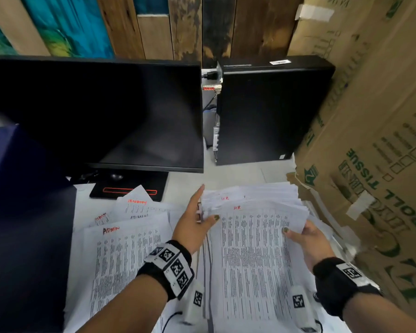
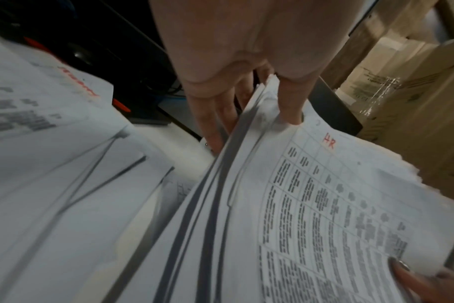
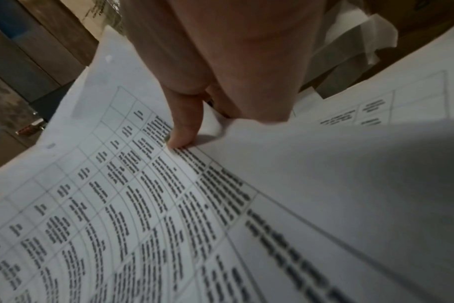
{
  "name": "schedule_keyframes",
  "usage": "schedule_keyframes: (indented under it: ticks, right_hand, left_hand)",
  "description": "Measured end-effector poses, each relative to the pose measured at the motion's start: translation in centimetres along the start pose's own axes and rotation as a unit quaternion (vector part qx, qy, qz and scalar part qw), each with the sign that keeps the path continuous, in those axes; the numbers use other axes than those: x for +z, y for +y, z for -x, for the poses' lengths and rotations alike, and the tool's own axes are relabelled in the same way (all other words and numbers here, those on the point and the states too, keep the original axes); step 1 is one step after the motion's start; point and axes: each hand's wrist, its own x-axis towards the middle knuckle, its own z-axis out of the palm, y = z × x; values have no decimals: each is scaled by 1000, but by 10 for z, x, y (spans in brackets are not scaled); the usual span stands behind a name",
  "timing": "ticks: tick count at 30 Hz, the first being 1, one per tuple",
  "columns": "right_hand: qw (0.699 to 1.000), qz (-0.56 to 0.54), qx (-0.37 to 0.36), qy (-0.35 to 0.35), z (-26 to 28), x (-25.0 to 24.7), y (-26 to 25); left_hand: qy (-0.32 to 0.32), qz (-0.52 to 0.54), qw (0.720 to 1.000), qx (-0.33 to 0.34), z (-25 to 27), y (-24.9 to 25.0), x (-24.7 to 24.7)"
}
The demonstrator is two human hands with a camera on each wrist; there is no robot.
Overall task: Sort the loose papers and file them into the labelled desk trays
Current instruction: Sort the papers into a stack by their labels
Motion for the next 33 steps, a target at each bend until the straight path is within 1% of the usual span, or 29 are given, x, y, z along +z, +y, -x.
schedule_keyframes:
  ticks: [3, 6, 8, 12, 17, 20, 25, 33]
  right_hand:
    - [1000, 2, -8, 2, 0, 3, 1]
    - [1000, 1, -10, 8, 3, 4, 0]
    - [1000, 0, -8, 8, 3, 4, 1]
    - [1000, -7, -1, 11, 2, 6, 3]
    - [1000, -9, 5, 17, -2, 6, 6]
    - [1000, 1, 10, 21, -6, 5, 11]
    - [999, 10, 23, 22, -10, 4, 14]
    - [999, 12, 29, 28, -14, 3, 17]
  left_hand:
    - [-6, -16, 1000, 13, -1, 6, -3]
    - [8, -18, 999, 26, 1, 0, 3]
    - [19, -9, 1000, 16, 4, -5, 9]
    - [44, -32, 998, -18, 5, -12, 16]
    - [30, -80, 996, -38, 5, -10, 20]
    - [25, -78, 996, -41, 7, -8, 22]
    - [18, -63, 998, -23, 9, -11, 27]
    - [18, -85, 996, 17, 14, -12, 33]
